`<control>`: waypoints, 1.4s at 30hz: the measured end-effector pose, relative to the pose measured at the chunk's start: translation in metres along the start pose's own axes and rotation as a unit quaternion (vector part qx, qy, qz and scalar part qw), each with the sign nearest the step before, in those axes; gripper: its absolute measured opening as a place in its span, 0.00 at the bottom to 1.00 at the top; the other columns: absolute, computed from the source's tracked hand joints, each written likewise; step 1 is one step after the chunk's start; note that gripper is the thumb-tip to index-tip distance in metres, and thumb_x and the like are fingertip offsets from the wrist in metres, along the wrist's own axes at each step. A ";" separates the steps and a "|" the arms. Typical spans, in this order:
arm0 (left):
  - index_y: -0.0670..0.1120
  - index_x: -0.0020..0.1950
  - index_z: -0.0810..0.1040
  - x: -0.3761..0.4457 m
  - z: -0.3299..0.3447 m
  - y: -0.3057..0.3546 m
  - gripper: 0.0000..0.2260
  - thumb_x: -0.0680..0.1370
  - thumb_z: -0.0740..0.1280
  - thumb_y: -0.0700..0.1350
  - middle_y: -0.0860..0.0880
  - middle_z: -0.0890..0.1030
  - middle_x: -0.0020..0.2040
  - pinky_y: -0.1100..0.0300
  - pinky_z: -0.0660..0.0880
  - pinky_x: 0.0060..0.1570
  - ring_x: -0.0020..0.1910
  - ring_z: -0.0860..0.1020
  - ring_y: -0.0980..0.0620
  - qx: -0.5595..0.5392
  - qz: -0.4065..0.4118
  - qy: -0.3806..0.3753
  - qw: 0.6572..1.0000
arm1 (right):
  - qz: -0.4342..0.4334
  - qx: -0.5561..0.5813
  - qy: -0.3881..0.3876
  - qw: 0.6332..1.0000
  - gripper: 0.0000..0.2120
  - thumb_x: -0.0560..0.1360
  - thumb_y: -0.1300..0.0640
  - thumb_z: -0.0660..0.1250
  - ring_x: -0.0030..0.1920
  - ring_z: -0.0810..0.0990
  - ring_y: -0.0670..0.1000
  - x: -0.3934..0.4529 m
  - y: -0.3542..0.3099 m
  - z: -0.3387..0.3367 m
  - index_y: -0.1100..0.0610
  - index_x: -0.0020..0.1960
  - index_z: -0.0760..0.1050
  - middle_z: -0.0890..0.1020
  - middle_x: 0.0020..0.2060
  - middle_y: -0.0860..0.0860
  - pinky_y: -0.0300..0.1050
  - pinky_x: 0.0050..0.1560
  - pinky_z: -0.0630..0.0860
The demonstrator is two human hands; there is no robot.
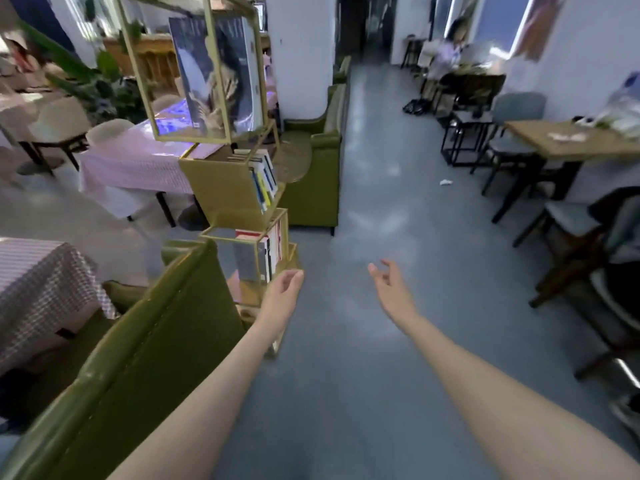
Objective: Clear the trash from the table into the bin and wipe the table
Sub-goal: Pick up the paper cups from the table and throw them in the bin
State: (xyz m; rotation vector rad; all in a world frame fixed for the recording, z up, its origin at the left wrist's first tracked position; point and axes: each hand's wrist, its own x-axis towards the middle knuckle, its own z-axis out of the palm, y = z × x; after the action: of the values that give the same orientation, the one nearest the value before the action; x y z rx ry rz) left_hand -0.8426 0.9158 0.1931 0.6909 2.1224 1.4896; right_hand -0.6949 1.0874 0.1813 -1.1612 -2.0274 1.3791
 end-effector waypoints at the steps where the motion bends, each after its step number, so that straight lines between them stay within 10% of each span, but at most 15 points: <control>1: 0.48 0.64 0.77 0.023 0.000 0.007 0.15 0.83 0.62 0.55 0.52 0.80 0.58 0.56 0.72 0.62 0.59 0.77 0.53 -0.002 0.005 -0.016 1.000 | -0.003 -0.003 0.021 1.000 0.26 0.82 0.43 0.59 0.61 0.76 0.54 0.017 -0.007 -0.003 0.56 0.75 0.64 0.78 0.58 0.54 0.45 0.60 0.68; 10: 0.50 0.60 0.79 0.163 0.067 0.038 0.16 0.81 0.63 0.59 0.52 0.82 0.57 0.50 0.74 0.64 0.59 0.79 0.52 -0.030 0.039 -0.111 0.993 | 0.049 -0.027 0.111 0.992 0.25 0.82 0.45 0.61 0.49 0.75 0.53 0.116 -0.006 -0.047 0.58 0.73 0.66 0.74 0.39 0.48 0.40 0.48 0.65; 16: 0.51 0.55 0.80 0.238 0.127 0.044 0.10 0.82 0.64 0.55 0.52 0.82 0.56 0.47 0.73 0.65 0.60 0.79 0.52 -0.018 0.021 -0.131 0.991 | 0.086 0.001 0.123 0.989 0.27 0.82 0.43 0.60 0.58 0.77 0.56 0.189 0.018 -0.081 0.58 0.74 0.64 0.77 0.54 0.56 0.46 0.60 0.69; 42: 0.42 0.54 0.78 0.549 0.483 0.189 0.07 0.83 0.62 0.44 0.44 0.79 0.50 0.56 0.71 0.48 0.51 0.76 0.50 -0.023 0.059 -0.216 0.974 | 0.147 0.011 0.160 0.976 0.27 0.82 0.43 0.60 0.60 0.78 0.56 0.554 0.093 -0.303 0.58 0.74 0.65 0.79 0.61 0.58 0.39 0.52 0.66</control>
State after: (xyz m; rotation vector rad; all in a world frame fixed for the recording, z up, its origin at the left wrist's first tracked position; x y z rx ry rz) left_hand -0.9391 1.6644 0.1782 1.0350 1.7364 1.2973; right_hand -0.7472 1.7231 0.1652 -1.6089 -1.6611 1.2417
